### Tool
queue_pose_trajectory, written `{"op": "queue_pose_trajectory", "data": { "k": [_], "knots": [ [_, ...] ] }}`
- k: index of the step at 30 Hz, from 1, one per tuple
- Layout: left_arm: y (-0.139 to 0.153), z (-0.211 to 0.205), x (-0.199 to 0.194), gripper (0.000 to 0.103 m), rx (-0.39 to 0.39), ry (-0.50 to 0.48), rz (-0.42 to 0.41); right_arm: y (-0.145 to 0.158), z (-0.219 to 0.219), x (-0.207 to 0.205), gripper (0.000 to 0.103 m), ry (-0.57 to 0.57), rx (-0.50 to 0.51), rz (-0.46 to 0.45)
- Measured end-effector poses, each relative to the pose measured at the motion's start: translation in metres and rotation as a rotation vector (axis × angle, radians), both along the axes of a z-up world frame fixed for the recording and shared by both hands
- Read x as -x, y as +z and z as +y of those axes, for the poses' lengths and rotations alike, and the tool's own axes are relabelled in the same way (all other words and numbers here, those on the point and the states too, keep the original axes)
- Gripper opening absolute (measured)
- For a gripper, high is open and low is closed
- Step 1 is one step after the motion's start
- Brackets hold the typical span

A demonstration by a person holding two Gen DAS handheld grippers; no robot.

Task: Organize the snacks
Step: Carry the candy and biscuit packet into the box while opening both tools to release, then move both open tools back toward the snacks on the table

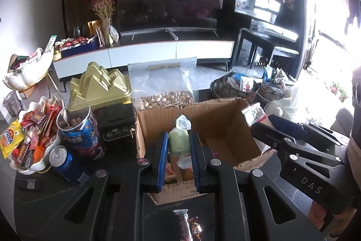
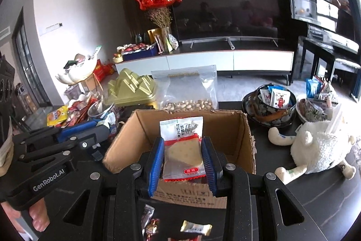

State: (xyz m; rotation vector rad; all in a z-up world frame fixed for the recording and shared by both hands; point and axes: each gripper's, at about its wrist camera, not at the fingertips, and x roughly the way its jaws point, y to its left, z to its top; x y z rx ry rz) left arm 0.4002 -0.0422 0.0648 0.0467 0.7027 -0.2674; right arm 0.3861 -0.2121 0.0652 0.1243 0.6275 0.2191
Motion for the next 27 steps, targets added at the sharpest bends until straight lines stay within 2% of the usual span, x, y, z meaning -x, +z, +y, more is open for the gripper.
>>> {"op": "queue_pose_trajectory", "data": {
  "k": [1,3,4,5,8,18,21,27],
  "knots": [
    [-0.002,-0.001,-0.004,0.02,-0.003,0.0,0.005,-0.002,0.0,-0.004,0.035,-0.002,0.0,0.002],
    [-0.005,-0.002,-0.008,0.027,-0.02,0.006,0.005,-0.003,0.0,-0.009,0.036,-0.01,0.005,0.006],
    [-0.005,-0.003,-0.009,0.039,-0.028,0.013,0.001,-0.003,0.0,-0.011,0.036,-0.017,0.008,0.006],
    [-0.005,-0.002,-0.008,0.047,-0.029,0.019,-0.007,-0.004,0.0,-0.011,0.037,-0.02,0.012,0.011],
    [-0.004,0.001,-0.001,0.048,-0.039,0.034,-0.022,-0.005,0.0,-0.009,0.044,-0.029,0.022,0.008],
    [0.006,0.007,0.055,0.052,-0.044,0.022,-0.102,-0.003,0.003,0.032,0.044,-0.004,-0.011,-0.012],
    [0.005,0.009,0.069,0.053,-0.035,0.019,-0.097,-0.006,0.003,0.046,0.048,0.0,-0.032,-0.011],
    [-0.007,0.016,0.092,0.055,-0.016,0.023,-0.09,-0.02,0.007,0.067,0.048,0.014,-0.027,0.009]
  ]
}}
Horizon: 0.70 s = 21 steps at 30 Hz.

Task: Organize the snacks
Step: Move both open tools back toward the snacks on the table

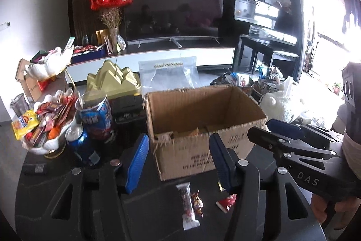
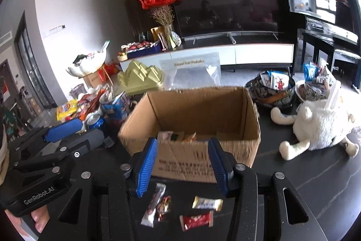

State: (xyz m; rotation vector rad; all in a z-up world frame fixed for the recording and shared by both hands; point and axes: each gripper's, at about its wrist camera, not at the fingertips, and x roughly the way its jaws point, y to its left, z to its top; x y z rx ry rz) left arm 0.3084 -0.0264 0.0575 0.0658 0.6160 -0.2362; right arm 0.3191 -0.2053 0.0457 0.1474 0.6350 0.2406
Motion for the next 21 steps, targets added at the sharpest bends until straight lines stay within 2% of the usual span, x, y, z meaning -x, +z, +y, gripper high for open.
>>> {"op": "queue_pose_trajectory", "data": {
  "k": [9,21],
  "knots": [
    [-0.022,0.005,0.019,0.055,0.008,0.016,0.011,-0.024,0.007,0.024,0.049,0.01,-0.004,0.017],
    [-0.055,0.007,0.037,0.057,0.015,0.014,0.046,-0.049,0.007,0.039,0.065,0.01,0.005,0.031]
  ]
}}
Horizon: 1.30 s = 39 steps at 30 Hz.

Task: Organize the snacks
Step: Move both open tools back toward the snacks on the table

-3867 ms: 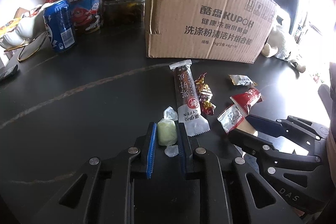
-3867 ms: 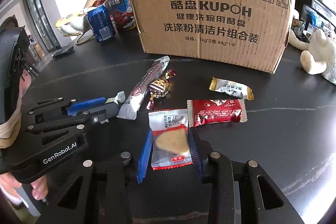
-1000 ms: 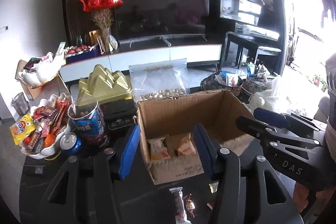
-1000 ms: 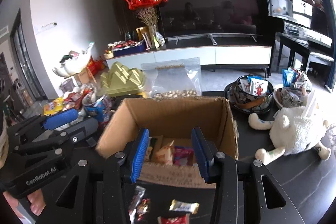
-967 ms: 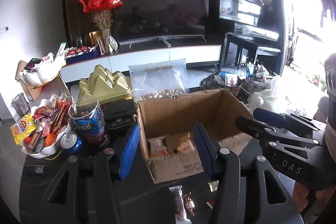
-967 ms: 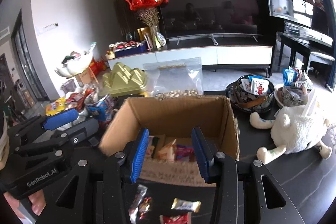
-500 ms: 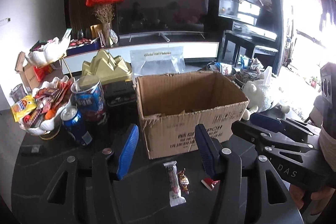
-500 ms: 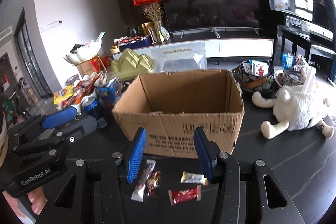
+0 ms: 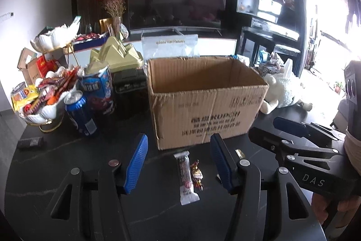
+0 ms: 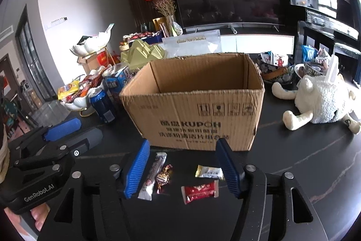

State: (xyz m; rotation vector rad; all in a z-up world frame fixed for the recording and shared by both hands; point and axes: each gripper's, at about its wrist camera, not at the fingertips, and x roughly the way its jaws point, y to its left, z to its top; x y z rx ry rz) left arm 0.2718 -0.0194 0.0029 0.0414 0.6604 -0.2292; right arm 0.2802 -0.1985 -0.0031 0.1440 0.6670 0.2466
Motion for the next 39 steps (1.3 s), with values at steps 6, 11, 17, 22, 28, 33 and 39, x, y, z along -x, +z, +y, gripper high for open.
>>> {"op": "queue_pose_trajectory", "data": {
  "k": [6,11,17,22,28,33,39],
  "knots": [
    [-0.023,0.0,0.001,0.06,0.002,-0.001,0.055,-0.015,-0.001,0.0,0.07,-0.009,0.019,0.026],
    [-0.044,-0.002,-0.005,0.06,0.011,-0.009,0.106,-0.029,0.0,-0.002,0.07,-0.003,0.044,0.049],
    [-0.066,-0.005,-0.011,0.06,-0.003,-0.018,0.145,-0.053,-0.002,-0.008,0.07,0.006,0.058,0.113],
    [-0.082,-0.005,-0.019,0.06,-0.003,-0.019,0.188,-0.072,0.0,-0.014,0.07,0.016,0.084,0.163],
    [-0.099,-0.007,-0.027,0.059,0.011,-0.04,0.239,-0.09,0.0,-0.02,0.07,0.035,0.062,0.219],
    [-0.109,-0.008,-0.031,0.057,0.008,-0.034,0.258,-0.099,0.0,-0.024,0.07,0.034,0.061,0.243],
    [-0.118,-0.011,-0.036,0.049,0.001,-0.028,0.284,-0.108,0.001,-0.027,0.07,0.036,0.054,0.262]
  ]
}}
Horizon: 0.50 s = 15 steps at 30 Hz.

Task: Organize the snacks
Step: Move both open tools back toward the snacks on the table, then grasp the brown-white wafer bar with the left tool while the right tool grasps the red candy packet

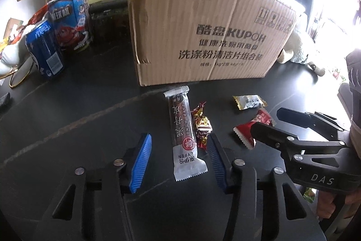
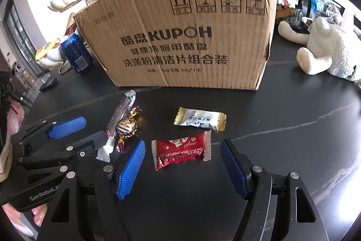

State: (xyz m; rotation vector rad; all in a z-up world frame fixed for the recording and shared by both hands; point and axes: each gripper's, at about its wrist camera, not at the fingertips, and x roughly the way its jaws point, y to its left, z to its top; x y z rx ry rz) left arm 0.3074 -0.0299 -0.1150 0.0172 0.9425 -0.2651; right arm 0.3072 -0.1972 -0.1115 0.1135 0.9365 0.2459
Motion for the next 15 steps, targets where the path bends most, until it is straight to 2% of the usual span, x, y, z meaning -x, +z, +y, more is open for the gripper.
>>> {"op": "queue_pose_trajectory", "data": {
  "k": [4,15],
  "knots": [
    [-0.004,0.0,-0.002,0.043,-0.001,0.009,0.005,-0.004,0.001,-0.003,0.07,0.001,-0.009,0.015],
    [-0.018,-0.002,-0.009,0.037,0.006,0.018,0.02,-0.013,0.004,-0.007,0.07,0.007,-0.02,0.033]
  ]
}}
